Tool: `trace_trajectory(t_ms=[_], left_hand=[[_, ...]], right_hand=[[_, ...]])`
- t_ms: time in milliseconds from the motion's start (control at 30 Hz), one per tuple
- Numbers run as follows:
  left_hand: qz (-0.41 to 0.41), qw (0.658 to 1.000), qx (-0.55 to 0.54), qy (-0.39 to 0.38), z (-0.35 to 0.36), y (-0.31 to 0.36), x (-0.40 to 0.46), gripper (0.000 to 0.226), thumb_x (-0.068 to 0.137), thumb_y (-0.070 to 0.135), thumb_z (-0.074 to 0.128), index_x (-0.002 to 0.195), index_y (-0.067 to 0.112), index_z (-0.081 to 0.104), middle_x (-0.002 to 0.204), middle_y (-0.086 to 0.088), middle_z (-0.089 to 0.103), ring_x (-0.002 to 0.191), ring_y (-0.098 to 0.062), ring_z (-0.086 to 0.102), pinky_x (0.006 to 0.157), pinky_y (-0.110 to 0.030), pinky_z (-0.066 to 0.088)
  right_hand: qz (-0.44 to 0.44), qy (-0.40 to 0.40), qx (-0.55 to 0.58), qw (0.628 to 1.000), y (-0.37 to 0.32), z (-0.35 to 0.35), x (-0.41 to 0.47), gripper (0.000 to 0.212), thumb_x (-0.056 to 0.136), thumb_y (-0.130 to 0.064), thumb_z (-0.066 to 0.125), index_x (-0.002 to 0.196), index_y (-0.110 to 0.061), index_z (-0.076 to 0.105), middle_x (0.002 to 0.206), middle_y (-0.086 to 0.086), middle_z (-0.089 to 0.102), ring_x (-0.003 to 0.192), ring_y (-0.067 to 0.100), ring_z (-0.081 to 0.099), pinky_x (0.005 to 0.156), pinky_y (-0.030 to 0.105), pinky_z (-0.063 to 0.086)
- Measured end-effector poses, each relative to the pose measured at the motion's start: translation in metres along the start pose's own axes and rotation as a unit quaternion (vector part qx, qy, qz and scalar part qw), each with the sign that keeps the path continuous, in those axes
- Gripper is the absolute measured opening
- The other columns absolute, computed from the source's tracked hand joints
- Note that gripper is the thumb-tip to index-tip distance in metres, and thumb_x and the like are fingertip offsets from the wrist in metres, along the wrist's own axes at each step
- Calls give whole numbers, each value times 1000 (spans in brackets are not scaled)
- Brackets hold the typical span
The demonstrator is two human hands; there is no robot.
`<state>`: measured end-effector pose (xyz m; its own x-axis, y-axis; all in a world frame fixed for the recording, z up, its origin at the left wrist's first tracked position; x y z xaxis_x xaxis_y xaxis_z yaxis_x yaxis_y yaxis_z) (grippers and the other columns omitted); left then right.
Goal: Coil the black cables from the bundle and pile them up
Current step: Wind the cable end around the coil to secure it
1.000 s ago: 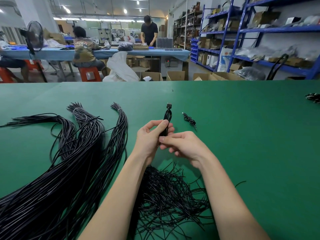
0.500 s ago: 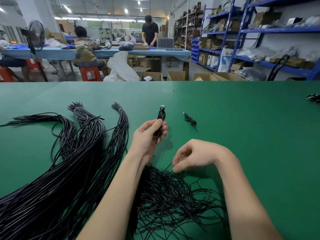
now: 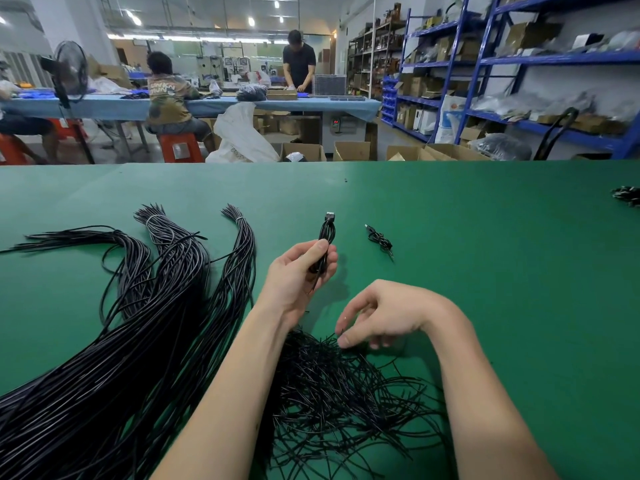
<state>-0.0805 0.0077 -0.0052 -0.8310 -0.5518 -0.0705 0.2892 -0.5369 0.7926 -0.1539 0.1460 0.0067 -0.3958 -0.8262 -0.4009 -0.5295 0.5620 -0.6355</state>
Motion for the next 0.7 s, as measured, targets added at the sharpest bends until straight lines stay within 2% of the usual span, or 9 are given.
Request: trace_trajectory(t_ms=[100,233,333,400,500,600,633,700], left_hand=[[5,1000,8,3,0,0,0,5,92,5,66,97,2,67,82,-9,74,69,-12,71,67,-21,59],[9,1000,5,6,-2,0,1,5,92,4,67,96,1,68,82,-9,75,69,-12,71,66,-21,59],[19,1000,9,9,-2,-1,3,4,91,4,68,95,1,68,81,-10,75,68,-13,71,65,-21,58],[29,999,17,11,-3,-1,4,6,90,4,69,94,1,68,82,-11,75,69,-14,71,66,-22,58],[57,997,43,19,-3,-2,5,9,88,5,72,94,1,67,83,-14,75,70,-17,71,67,-23,58],[104,989,102,17,-1,-2,5,9,87,3,73,93,-1,67,80,-17,75,68,-18,71,67,-23,58],[118,985,123,14,1,-2,4,8,88,2,73,92,-1,67,80,-17,75,68,-18,72,67,-23,58],[142,978,156,7,5,-3,2,6,88,2,73,89,1,68,79,-17,76,69,-18,72,68,-24,58]], right_hand=[[-24,45,43,998,-1,-1,4,10,88,-20,77,95,-12,80,83,4,78,56,9,61,54,18,50],[-36,79,95,992,0,-7,0,7,89,-12,74,90,-8,79,82,6,78,57,9,63,52,18,50],[-39,176,162,970,6,-17,-7,9,86,-8,71,84,-12,78,80,6,78,60,12,67,54,22,52],[-44,270,210,939,11,-25,-12,12,84,-7,70,82,-15,78,80,7,78,63,15,70,57,26,54],[-69,395,334,853,14,-35,-19,12,85,-2,71,81,-12,76,81,11,78,58,13,69,52,22,53],[-116,414,480,765,7,-36,-17,11,88,0,70,85,-10,72,78,5,76,55,9,68,51,20,54],[-132,406,513,744,2,-35,-15,11,89,0,69,87,-11,71,76,2,76,56,10,68,51,20,55],[-160,395,536,728,-7,-30,-10,13,91,0,68,87,-12,69,75,-1,76,55,11,68,53,21,55]])
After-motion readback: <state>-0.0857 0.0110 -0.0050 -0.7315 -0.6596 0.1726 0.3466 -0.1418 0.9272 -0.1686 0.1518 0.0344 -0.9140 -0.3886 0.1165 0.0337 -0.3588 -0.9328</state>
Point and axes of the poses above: each hand's wrist, its own x-axis towards the middle knuckle, its own z-axis out of the palm, y = z × x, the point moved 3 cm from there along x, towards the middle knuckle
